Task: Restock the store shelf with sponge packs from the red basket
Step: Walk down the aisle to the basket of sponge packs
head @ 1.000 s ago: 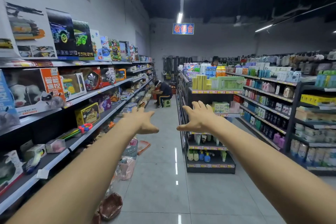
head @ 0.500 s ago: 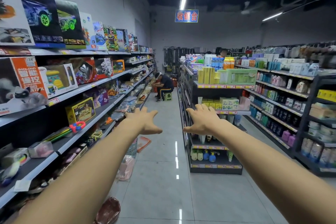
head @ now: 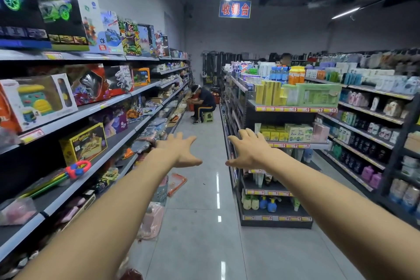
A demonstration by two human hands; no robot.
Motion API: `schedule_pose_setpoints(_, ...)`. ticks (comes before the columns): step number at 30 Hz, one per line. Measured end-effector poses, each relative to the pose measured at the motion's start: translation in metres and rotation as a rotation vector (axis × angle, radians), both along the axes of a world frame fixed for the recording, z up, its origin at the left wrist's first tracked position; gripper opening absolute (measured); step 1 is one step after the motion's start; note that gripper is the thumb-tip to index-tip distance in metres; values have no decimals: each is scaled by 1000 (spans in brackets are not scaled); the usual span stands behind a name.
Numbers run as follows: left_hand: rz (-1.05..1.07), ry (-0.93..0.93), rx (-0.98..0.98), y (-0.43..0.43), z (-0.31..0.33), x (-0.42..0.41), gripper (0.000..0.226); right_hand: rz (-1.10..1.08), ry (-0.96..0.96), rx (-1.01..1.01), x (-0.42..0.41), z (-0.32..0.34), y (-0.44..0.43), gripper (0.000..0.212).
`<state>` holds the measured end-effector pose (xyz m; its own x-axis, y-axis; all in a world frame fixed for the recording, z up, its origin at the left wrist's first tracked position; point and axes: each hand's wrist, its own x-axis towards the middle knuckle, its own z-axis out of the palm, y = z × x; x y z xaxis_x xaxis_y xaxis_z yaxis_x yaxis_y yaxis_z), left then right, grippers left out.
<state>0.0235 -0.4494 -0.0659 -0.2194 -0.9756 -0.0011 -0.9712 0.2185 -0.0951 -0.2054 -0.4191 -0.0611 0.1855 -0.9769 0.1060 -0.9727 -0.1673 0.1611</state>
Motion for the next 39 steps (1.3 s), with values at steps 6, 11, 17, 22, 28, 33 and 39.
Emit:
schedule_pose_setpoints(6,9,-14,7,-114,-7,-19,96,0,-13,8,-19,-15,-122,91)
schedule_pose_setpoints(11,25,-37,25,-229,-3,-50,95,-14,-57,28,-55,-15,-241,92)
schedule_pose_setpoints(17,32,-27,31,-354,4,-89,92,-31,-100,27,-94,-15,-373,93)
schedule_pose_setpoints(22,34,-27,17,-446,-3,-104,91,-40,-123,54,-106,-23,-464,93)
schedule_pose_setpoints(28,41,-9,21,-570,-18,-110,92,-22,-151,57,-102,-37,-589,89)
schedule_pose_setpoints(33,33,8,40,-692,-25,-98,92,-21,-127,61,-87,-42,-711,90)
schedule_pose_setpoints(39,22,79,23,-836,-30,-70,92,-40,-127,56,-77,-37,-847,93)
